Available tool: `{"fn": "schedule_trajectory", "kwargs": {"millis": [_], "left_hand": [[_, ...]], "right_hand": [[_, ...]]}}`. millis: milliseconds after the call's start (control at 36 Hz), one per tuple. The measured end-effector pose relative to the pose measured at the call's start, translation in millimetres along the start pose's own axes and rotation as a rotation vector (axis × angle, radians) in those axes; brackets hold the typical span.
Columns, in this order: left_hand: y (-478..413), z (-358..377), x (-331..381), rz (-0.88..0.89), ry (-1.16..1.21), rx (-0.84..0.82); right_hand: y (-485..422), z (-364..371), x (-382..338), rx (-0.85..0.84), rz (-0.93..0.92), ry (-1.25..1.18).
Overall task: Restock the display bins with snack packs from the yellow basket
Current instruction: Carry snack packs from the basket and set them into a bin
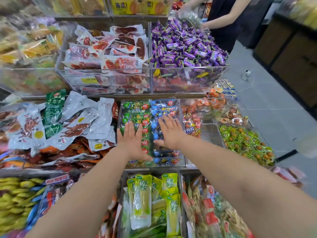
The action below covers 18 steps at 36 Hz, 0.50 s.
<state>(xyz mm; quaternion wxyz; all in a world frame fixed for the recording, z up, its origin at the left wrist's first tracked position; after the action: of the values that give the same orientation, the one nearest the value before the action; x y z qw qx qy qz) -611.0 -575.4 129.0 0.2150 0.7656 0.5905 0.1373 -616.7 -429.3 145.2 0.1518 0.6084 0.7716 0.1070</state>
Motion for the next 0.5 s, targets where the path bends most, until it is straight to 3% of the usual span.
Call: {"fn": "schedule_trajectory", "kwargs": {"millis": [83,167,250,361,500], "left_hand": [[16.2,-14.2,6.0,-0.022,0.085,0.057],[43.8,-41.0,28.3,-0.007,0.24,0.317],[75.2,-55.5,67.3,0.083,0.454,0.549],[91.1,-17.1,146.6,0.197,0.716,0.344],[113.3,72.8,257.2,0.304,0.661,-0.039]], "right_hand": [[21.7,-10.6,11.2,0.127,0.005,-0.186],[57.5,-17.1,32.1,0.295,0.003,-0.492],[99.3,-3.0,63.4,0.351,0.103,-0.705],[175.1,49.5,113.2,0.334,0.327,-0.921],[295.6,152.0,165.2,0.244,0.545,-1.101]]}}
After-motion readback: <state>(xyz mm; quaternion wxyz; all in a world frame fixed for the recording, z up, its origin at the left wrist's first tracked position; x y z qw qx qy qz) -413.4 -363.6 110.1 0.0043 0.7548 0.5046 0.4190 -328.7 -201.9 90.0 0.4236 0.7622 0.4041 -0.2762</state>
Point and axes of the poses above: each hand's wrist, its own y-axis away from the middle knuckle, its own z-axis out of the palm, x = y × z, the point moved 9 cm from there along -y, towards the middle knuckle, and after that the axes turned 6 degrees about -x, right-handed, at the moved point
